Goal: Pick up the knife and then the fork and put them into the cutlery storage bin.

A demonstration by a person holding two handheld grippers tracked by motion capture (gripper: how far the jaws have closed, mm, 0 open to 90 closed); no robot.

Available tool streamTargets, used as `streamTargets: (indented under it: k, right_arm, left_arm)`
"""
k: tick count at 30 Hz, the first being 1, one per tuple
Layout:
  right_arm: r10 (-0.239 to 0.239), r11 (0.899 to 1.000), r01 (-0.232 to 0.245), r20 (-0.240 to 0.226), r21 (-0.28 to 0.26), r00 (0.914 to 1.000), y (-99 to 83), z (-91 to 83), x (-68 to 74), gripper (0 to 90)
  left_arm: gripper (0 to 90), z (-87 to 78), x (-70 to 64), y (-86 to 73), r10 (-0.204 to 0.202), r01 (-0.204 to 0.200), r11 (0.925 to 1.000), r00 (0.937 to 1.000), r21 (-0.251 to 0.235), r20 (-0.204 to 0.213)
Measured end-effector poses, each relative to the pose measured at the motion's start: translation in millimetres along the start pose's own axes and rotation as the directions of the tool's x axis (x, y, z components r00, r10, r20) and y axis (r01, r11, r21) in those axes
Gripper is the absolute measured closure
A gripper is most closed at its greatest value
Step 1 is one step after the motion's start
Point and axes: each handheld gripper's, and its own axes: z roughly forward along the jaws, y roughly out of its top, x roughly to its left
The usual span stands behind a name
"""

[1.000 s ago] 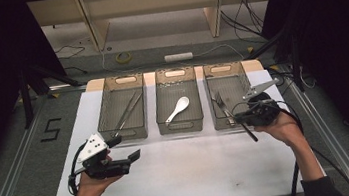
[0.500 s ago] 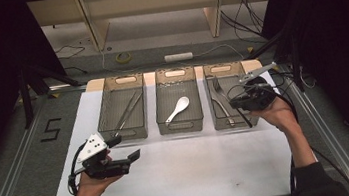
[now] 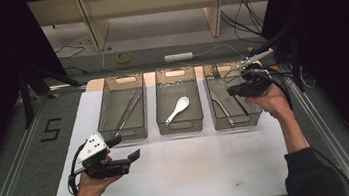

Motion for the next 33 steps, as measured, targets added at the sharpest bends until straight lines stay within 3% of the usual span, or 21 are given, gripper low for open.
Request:
streamTargets:
  k: [12, 33]
  right_arm:
    - [0.043, 0.999, -0.043, 0.021, -0.008, 0.9989, 17.0, 13.4, -10.7, 85.3]
    - [0.157, 0.987, -0.153, 0.086, -0.045, 0.9839, 15.6, 38.2, -32.1, 85.3]
  left_arm:
    - [15.7, -0.4, 0.0, -0.1, 0.003, -0.003, 1.0, 1.0, -0.001, 0.002]
    - [15.7, -0.9, -0.2, 0.0, 0.004, -0.004, 1.0, 1.0, -0.003, 0.004]
